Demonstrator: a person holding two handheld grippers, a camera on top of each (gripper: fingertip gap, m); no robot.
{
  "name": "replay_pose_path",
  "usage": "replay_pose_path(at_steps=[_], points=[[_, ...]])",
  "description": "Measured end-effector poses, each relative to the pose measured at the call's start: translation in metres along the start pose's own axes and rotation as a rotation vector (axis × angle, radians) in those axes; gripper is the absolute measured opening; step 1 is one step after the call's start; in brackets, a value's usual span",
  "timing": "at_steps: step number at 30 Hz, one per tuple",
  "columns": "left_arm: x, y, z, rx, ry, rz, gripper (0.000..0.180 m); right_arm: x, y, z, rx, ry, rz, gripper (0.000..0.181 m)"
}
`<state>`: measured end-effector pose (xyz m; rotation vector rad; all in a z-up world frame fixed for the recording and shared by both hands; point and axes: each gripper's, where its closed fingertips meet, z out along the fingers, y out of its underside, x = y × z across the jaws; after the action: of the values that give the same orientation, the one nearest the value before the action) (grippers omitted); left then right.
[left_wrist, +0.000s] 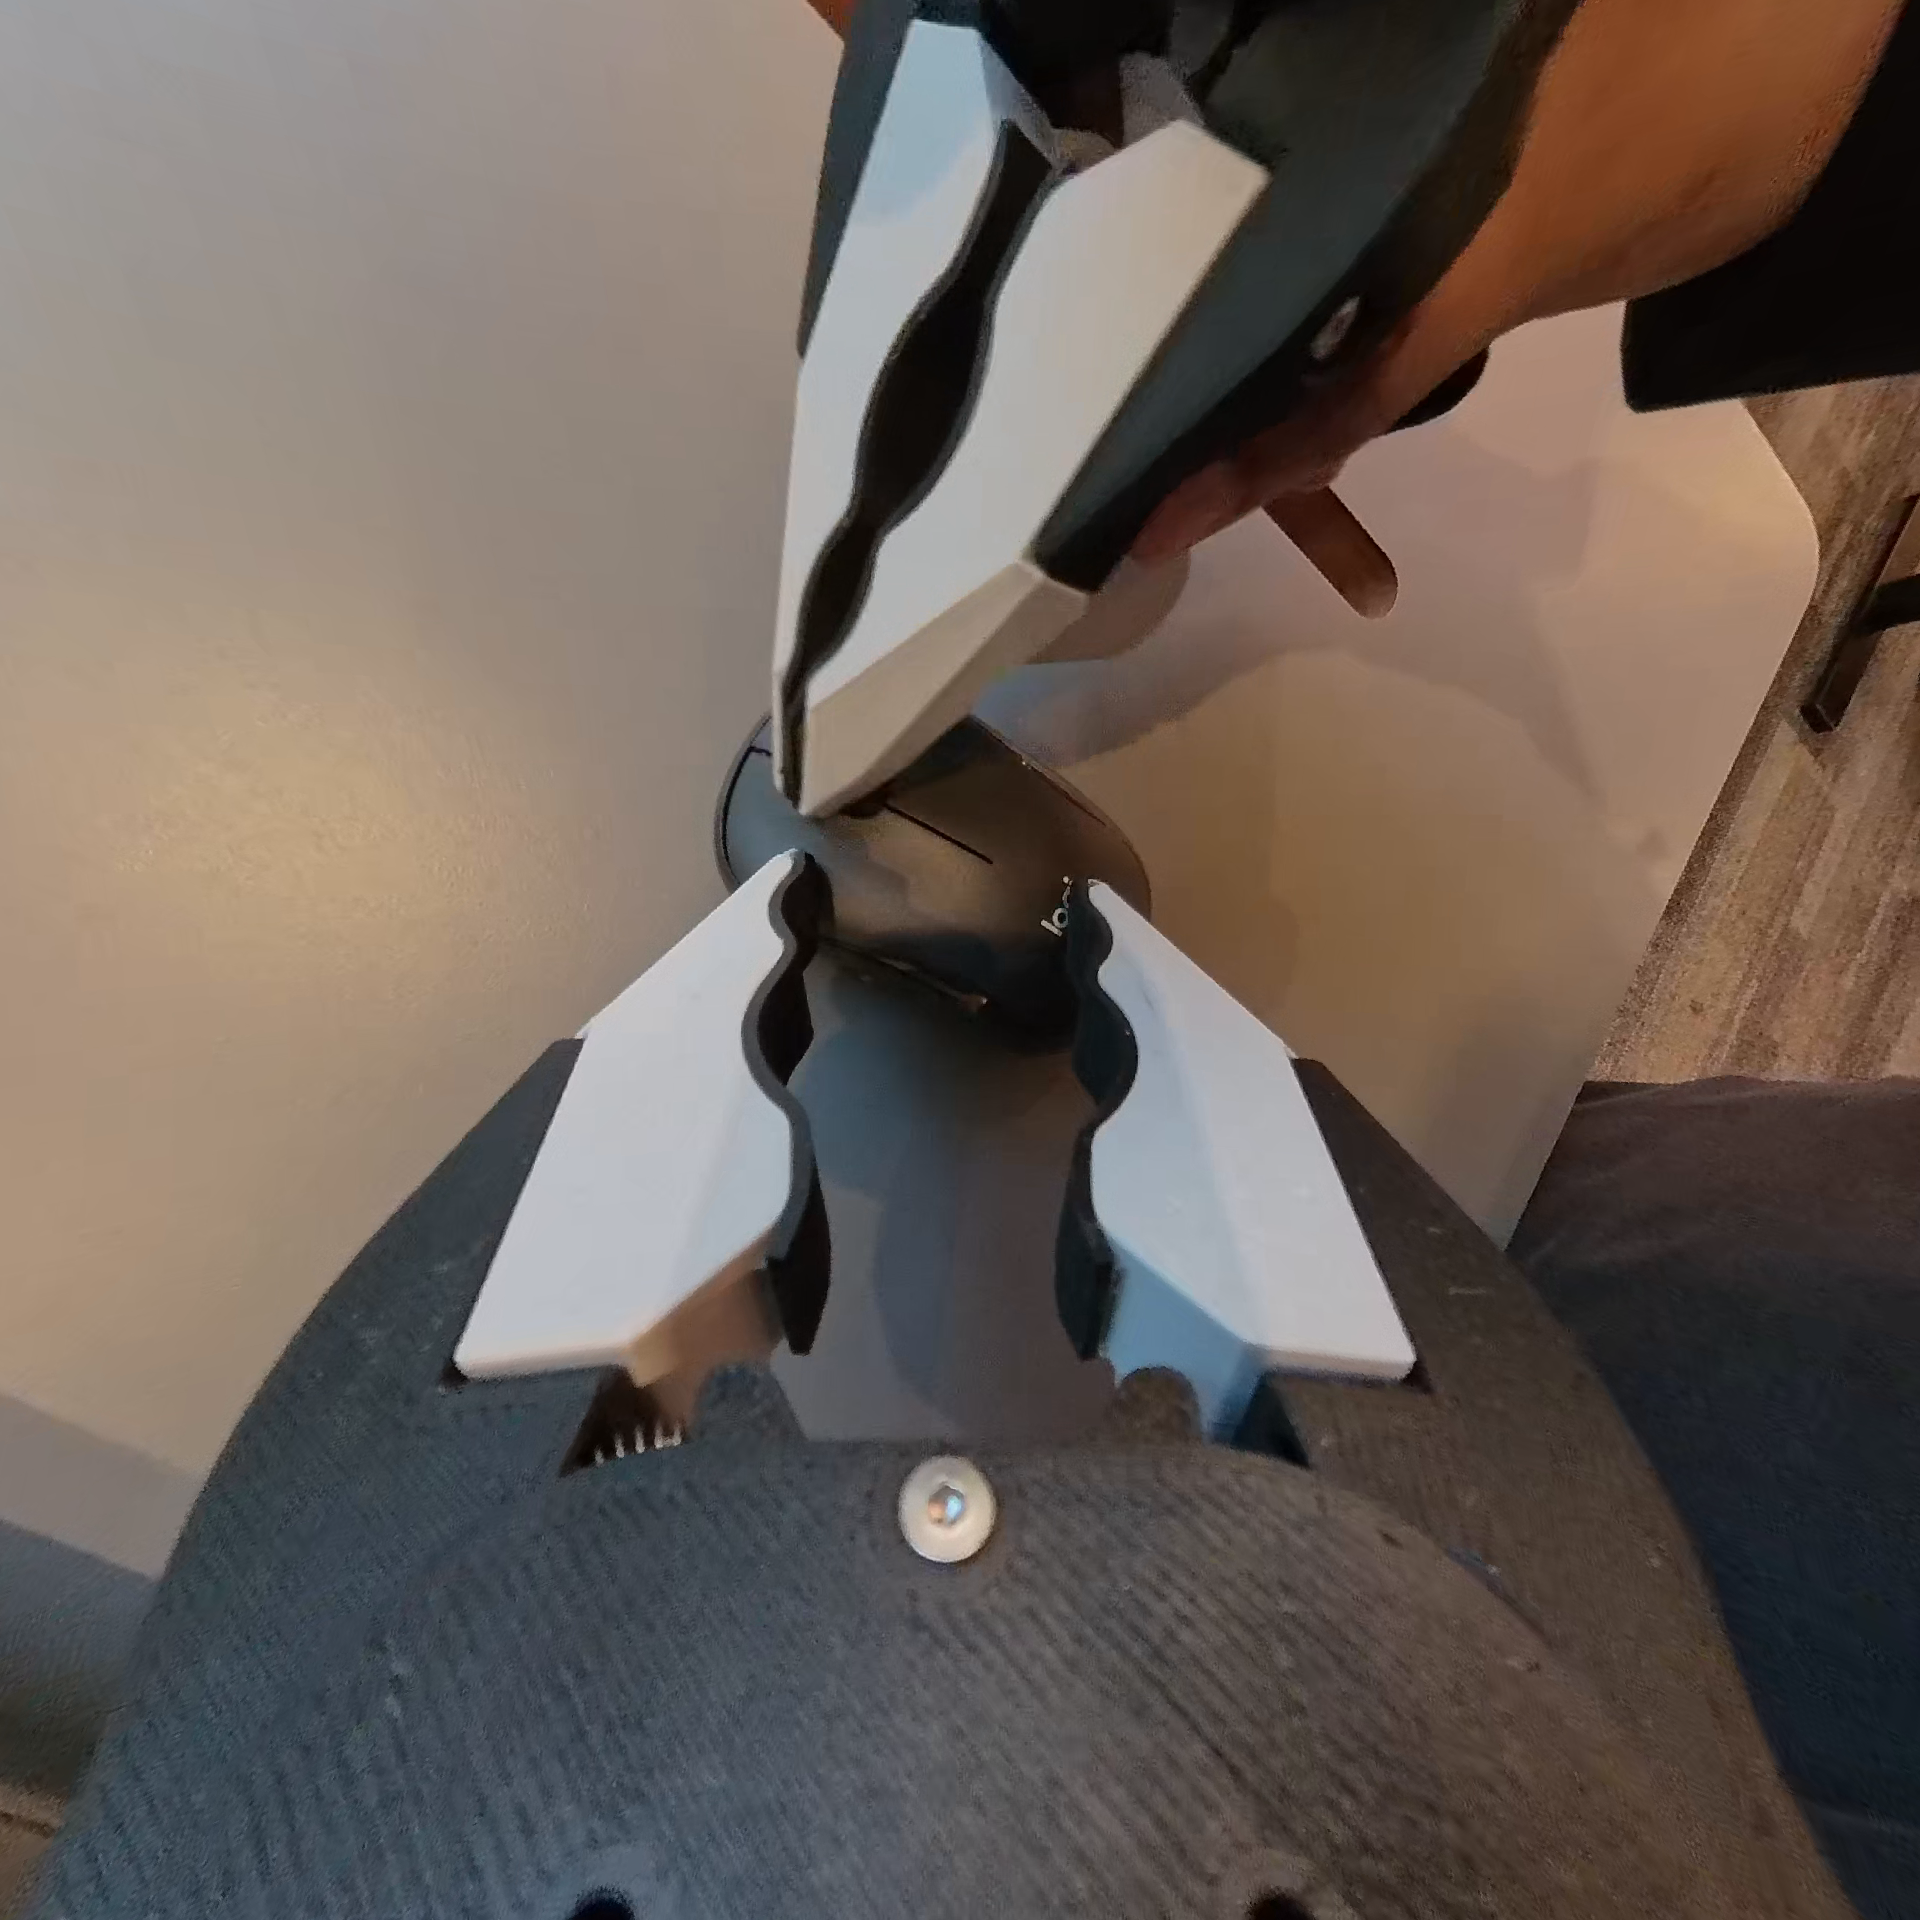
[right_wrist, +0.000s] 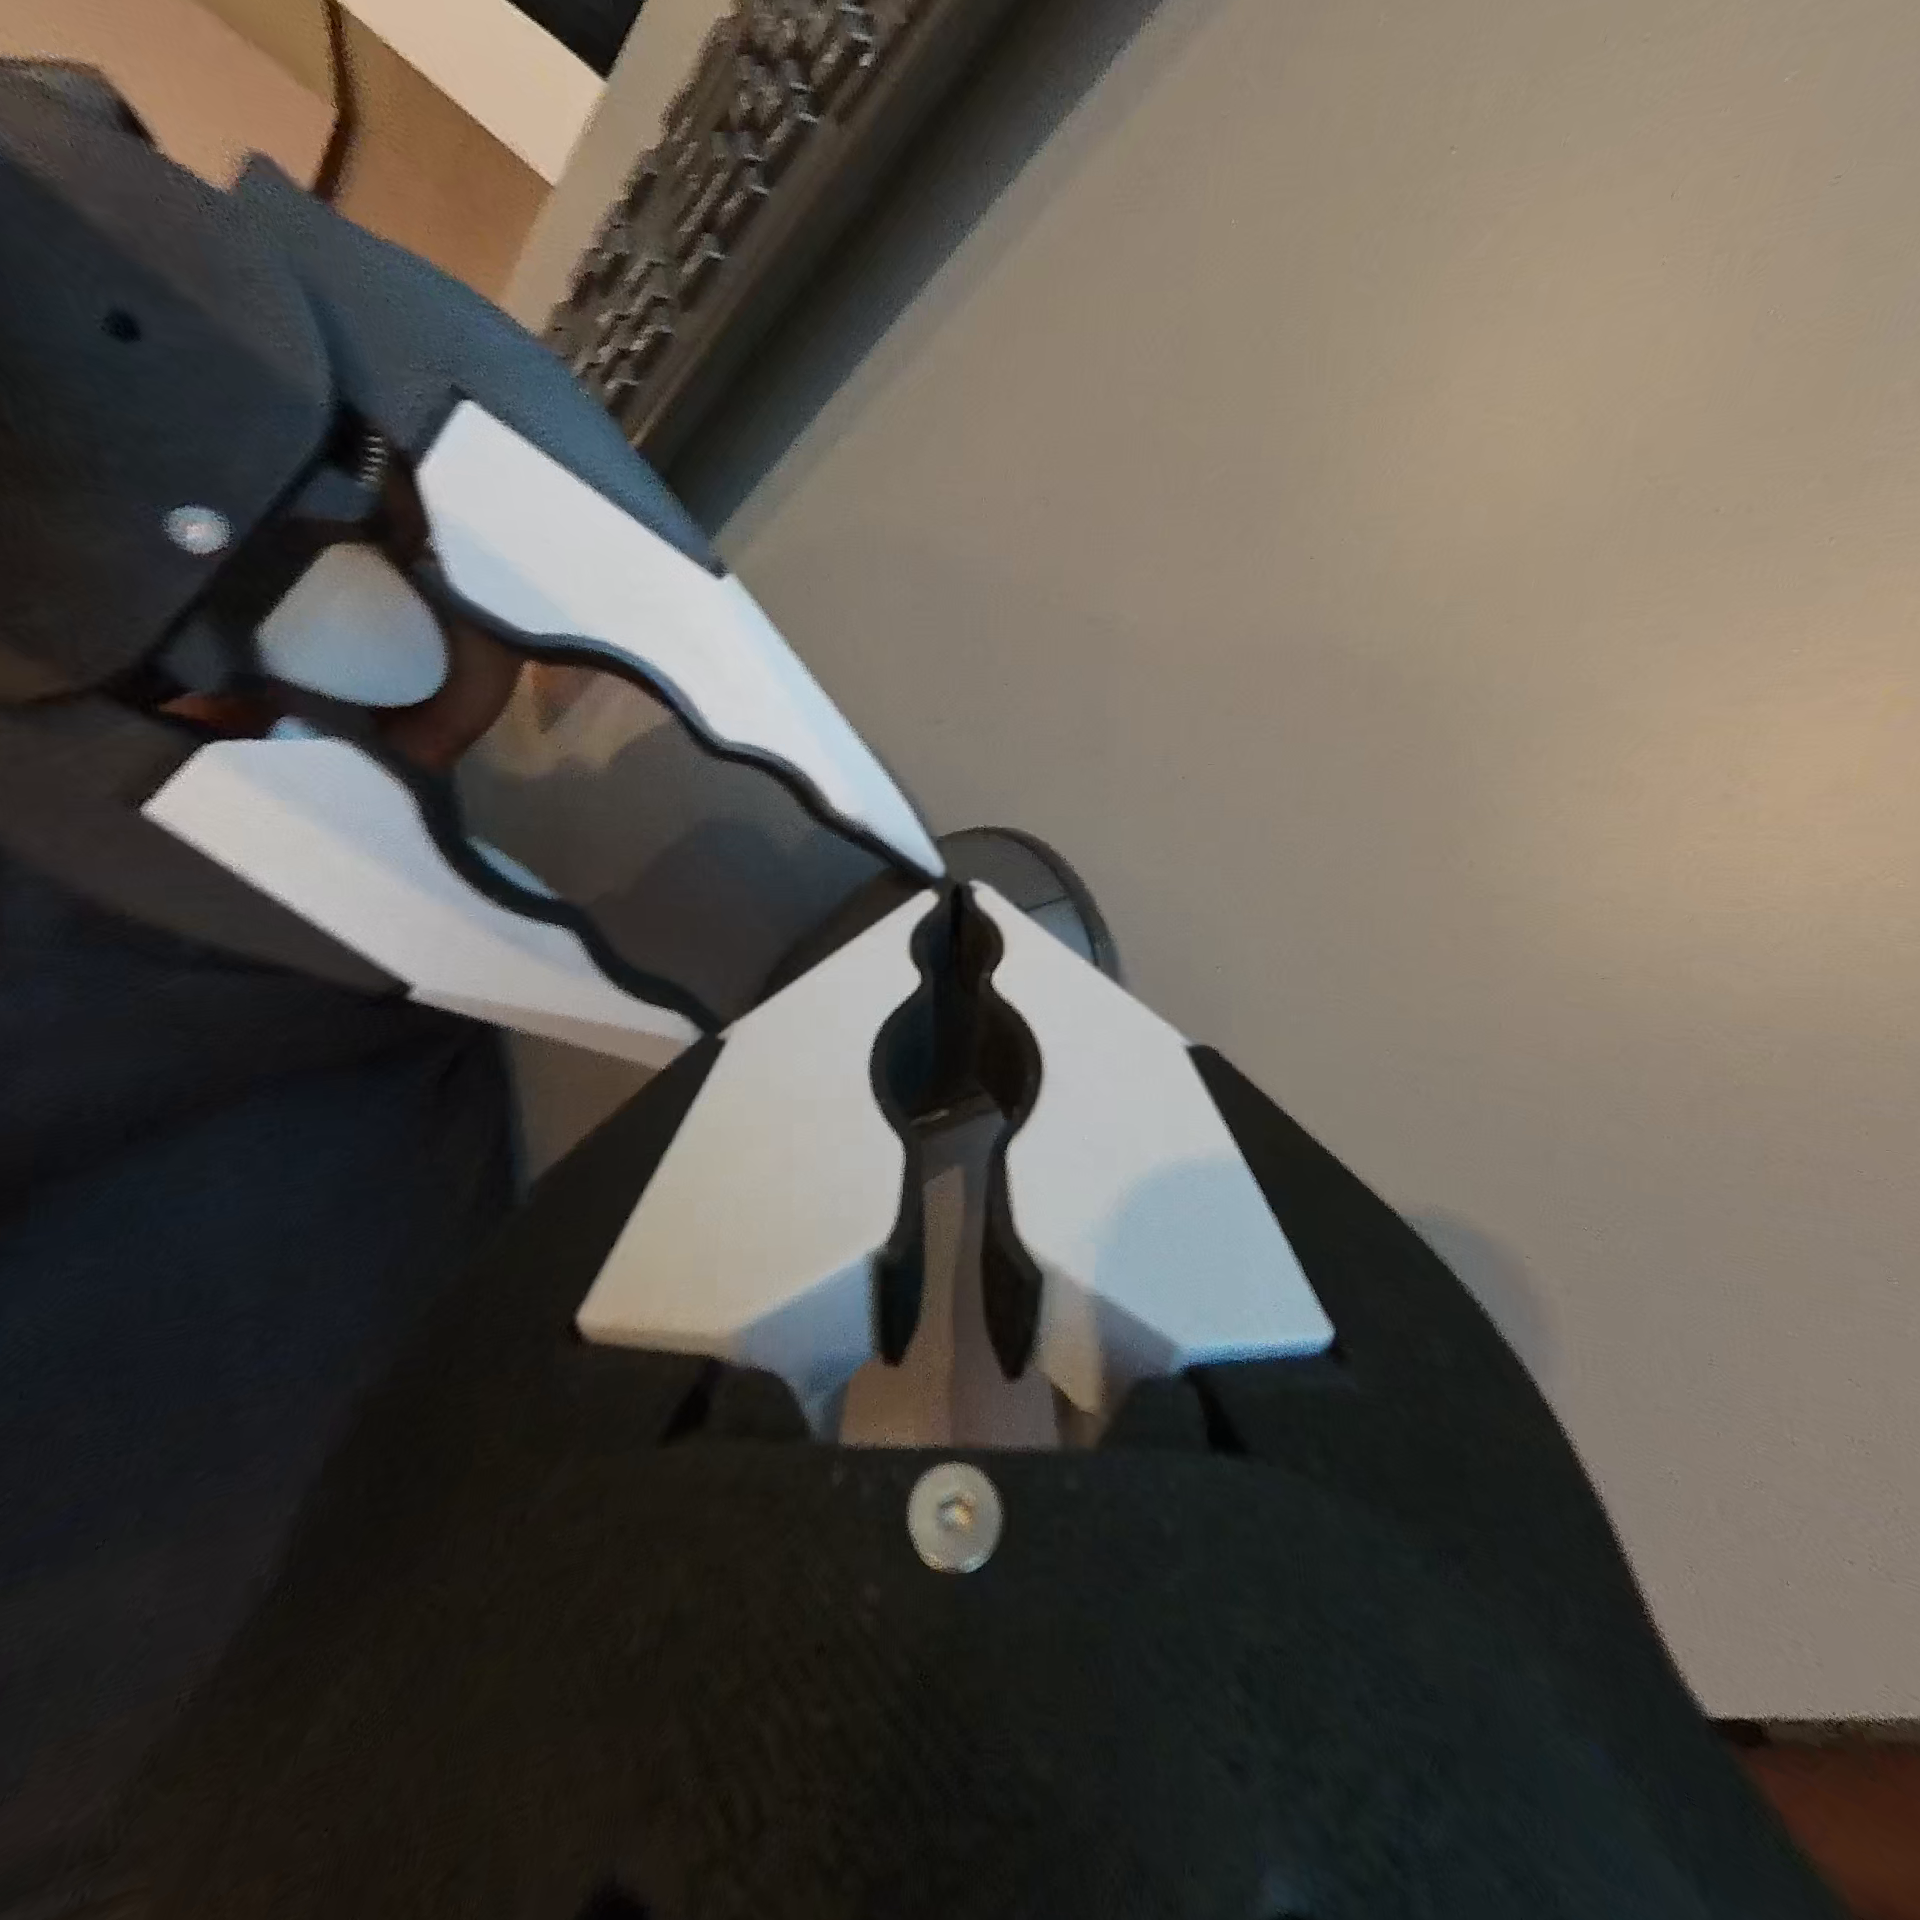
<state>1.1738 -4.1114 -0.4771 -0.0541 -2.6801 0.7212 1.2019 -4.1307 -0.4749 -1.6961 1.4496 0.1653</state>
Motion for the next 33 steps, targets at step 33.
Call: replay_pose_path(at_steps=[33], points=[[-0.001, -0.002, 0.001, 0.006, -0.007, -0.023, 0.048, 0.010, 0.003, -0.010, 0.003, 0.060, 0.030, 0.000]])
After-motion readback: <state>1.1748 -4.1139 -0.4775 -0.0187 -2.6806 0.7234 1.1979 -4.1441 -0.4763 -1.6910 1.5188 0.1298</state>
